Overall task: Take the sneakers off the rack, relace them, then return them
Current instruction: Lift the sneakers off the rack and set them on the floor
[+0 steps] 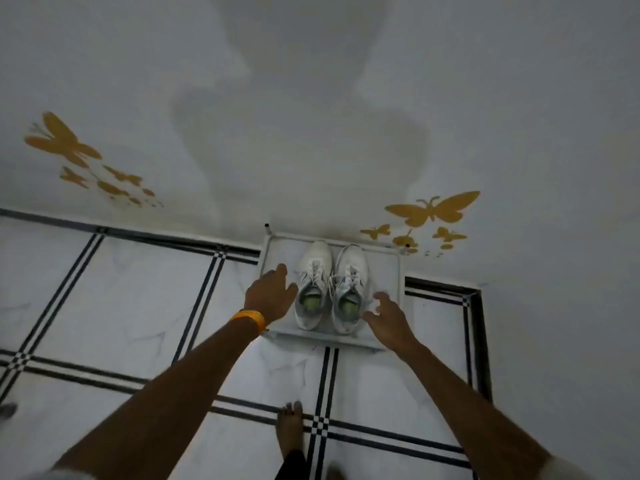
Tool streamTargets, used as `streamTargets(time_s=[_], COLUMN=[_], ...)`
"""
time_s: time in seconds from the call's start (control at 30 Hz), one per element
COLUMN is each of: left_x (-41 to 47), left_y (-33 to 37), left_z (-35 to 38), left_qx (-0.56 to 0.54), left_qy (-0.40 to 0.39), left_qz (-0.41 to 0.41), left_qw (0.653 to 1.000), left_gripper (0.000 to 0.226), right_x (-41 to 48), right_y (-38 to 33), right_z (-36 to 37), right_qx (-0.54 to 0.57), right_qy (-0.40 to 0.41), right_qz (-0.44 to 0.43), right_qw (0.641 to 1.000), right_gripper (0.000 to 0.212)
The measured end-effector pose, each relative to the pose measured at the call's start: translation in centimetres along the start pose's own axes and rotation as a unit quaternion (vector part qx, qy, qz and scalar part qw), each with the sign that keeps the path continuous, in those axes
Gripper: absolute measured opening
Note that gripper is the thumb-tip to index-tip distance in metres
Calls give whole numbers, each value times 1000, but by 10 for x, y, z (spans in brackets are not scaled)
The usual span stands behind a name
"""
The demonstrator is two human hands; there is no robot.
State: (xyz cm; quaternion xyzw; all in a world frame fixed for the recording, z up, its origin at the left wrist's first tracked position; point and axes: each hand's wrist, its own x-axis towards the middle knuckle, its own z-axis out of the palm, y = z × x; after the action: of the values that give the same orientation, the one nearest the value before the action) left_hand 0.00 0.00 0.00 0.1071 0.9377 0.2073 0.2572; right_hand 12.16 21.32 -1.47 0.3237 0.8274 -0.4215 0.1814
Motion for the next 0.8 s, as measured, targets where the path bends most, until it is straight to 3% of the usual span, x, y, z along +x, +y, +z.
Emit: streamTargets(time_s=[0.2,0.37,0.53,0.8], left_x=[126,174,174,101], left_y=[-56,-87,-94,-74], left_z=[112,182,209,177], left_qx=[-9,4,-1,-43], left_qy=[-59,-56,26,55], left_qz=[-50,-21,25,50], left_qw=[997,998,999,996], left_gripper=[62,43,28,24], right_x=[151,211,215,127], right_y=[53,109,131,103], right_z=[77,117,132,109], right_qx=[-59,-110,-96,-23], right_qy=[22,63,116,115], right_qz=[43,32,-17,-54], right_qw=[997,991,988,992], right_gripper=[66,57,41,52])
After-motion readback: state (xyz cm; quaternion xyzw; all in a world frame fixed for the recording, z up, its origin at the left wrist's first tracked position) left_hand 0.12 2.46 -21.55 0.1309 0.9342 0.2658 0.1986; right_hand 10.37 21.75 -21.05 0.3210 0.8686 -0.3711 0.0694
